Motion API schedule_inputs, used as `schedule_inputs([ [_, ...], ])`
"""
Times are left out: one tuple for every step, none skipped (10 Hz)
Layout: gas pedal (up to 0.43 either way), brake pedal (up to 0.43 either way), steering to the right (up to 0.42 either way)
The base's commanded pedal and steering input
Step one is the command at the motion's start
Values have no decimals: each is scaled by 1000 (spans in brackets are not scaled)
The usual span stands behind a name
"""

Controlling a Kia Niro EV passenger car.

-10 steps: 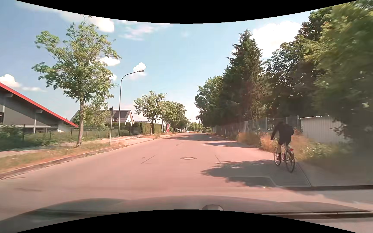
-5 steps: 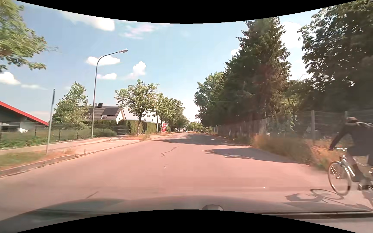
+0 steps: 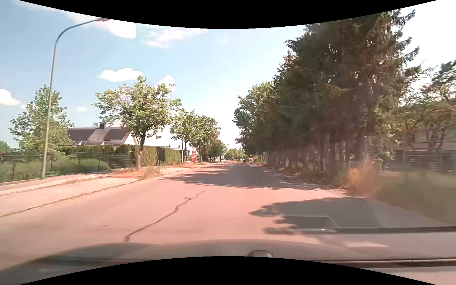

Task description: Follow the waypoints while adhering to traffic rules and regulations

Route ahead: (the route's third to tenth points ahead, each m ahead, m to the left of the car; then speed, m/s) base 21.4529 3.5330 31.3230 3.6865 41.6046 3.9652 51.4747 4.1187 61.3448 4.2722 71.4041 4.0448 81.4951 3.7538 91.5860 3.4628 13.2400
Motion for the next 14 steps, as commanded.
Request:
schedule_inputs([
  [169, 0, 8],
  [169, 0, 8],
  [169, 0, 7],
  [169, 0, 7],
  [169, 0, 5],
  [169, 0, 2],
  [169, 0, 1],
  [169, 0, 1],
  [169, 0, 1],
  [169, 0, 1],
  [169, 0, 1],
  [169, 0, 1],
  [169, 0, 0],
  [169, 0, 0],
])
